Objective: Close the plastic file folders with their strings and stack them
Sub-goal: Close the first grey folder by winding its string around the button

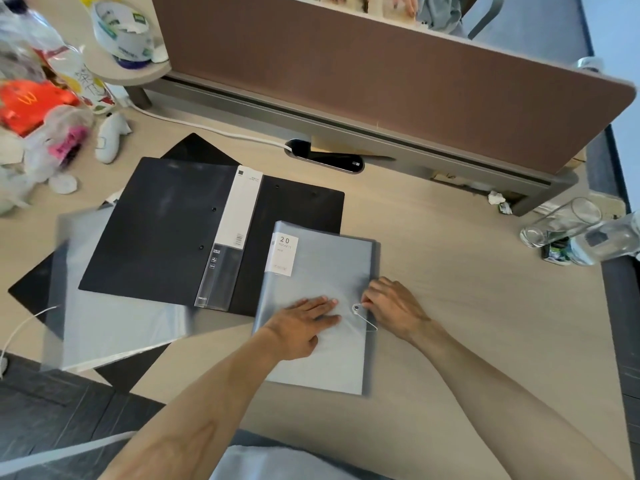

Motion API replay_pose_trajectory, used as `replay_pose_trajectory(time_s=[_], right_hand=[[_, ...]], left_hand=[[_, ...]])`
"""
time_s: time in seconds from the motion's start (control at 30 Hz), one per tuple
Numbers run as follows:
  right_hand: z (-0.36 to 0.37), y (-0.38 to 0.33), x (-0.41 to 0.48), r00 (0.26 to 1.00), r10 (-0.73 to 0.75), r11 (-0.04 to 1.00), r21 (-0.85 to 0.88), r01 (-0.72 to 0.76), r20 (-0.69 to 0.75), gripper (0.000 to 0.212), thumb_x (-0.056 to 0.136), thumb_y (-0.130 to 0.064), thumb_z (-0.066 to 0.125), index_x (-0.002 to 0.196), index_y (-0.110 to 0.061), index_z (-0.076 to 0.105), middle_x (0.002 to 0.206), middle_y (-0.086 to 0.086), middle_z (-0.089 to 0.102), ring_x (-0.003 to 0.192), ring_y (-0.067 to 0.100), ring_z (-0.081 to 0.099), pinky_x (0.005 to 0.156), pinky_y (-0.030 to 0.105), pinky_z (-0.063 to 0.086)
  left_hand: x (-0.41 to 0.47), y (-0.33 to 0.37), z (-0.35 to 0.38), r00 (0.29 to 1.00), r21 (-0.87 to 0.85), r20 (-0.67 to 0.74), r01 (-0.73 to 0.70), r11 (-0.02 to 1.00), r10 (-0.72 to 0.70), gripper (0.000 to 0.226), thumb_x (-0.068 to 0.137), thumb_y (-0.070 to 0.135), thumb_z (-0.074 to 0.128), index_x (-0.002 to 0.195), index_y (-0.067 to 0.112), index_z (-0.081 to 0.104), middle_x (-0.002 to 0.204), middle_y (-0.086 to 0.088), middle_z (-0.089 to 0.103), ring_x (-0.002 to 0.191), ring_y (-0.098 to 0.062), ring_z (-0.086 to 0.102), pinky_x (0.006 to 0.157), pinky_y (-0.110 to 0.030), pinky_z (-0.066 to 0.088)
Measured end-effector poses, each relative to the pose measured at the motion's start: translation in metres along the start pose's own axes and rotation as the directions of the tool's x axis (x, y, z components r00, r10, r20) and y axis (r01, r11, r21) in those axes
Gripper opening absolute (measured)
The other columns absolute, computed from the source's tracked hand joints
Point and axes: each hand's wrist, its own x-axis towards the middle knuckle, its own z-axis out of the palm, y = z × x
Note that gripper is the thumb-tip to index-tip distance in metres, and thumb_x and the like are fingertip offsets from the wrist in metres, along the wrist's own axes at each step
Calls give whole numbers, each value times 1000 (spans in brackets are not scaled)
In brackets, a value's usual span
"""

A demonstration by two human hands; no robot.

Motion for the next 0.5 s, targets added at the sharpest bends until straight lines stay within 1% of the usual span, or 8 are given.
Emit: replay_pose_trajectory(time_s=[0.07, 0.13, 0.2, 0.33, 0.4, 0.5], right_hand=[[8, -3, -5, 997, -39, 999, -37, 37, -64, 5, 78, -18, 70, 75, -17, 66, 79, 1, 62, 81, 23, 60, 65, 33, 47], [14, -2, -14, 996, -33, 997, -66, 27, -87, 12, 70, -15, 76, 69, -20, 65, 74, -3, 60, 75, 19, 60, 59, 29, 46], [23, -4, -16, 995, -12, 999, -44, 7, -95, 15, 67, -10, 75, 70, -21, 64, 75, -4, 59, 76, 18, 57, 60, 28, 47], [32, -2, -28, 989, 40, 995, 95, -27, -144, 23, 68, -2, 65, 81, -21, 64, 85, -3, 60, 82, 19, 55, 66, 30, 49], [32, -2, -29, 987, 56, 992, 122, -38, -153, 22, 69, -4, 67, 81, -23, 63, 85, -4, 59, 81, 19, 54, 66, 29, 46], [32, -2, -24, 984, 93, 990, 123, -74, -153, 16, 71, -12, 71, 77, -25, 64, 83, -7, 60, 81, 16, 55, 69, 24, 40]], left_hand=[[-2, -2, 2, 1000, 0, 21, 4, 1000, -4, 60, 96, 23, 38, 151, 31, 15, 161, 6, -3, 149, -11, -3, 122, -30, 0], [1, -1, 0, 999, 24, 37, -1, 1000, 0, 61, 96, 23, 38, 151, 32, 13, 161, 6, -3, 149, -11, -4, 122, -29, -1], [0, -3, -2, 998, 32, 67, 5, 999, -7, 61, 96, 24, 37, 151, 32, 11, 161, 7, -5, 148, -11, -5, 122, -29, -1], [3, 1, -5, 996, 41, 90, 11, 999, -14, 61, 96, 25, 37, 151, 32, 10, 161, 7, -6, 148, -11, -6, 123, -32, 2], [3, 2, -4, 995, 36, 93, 19, 999, -23, 62, 96, 25, 37, 151, 32, 10, 161, 7, -6, 148, -12, -6, 123, -33, 2], [3, 4, -6, 995, 44, 101, 24, 999, -28, 62, 96, 24, 38, 151, 32, 10, 161, 7, -7, 148, -11, -6, 123, -33, 3]])
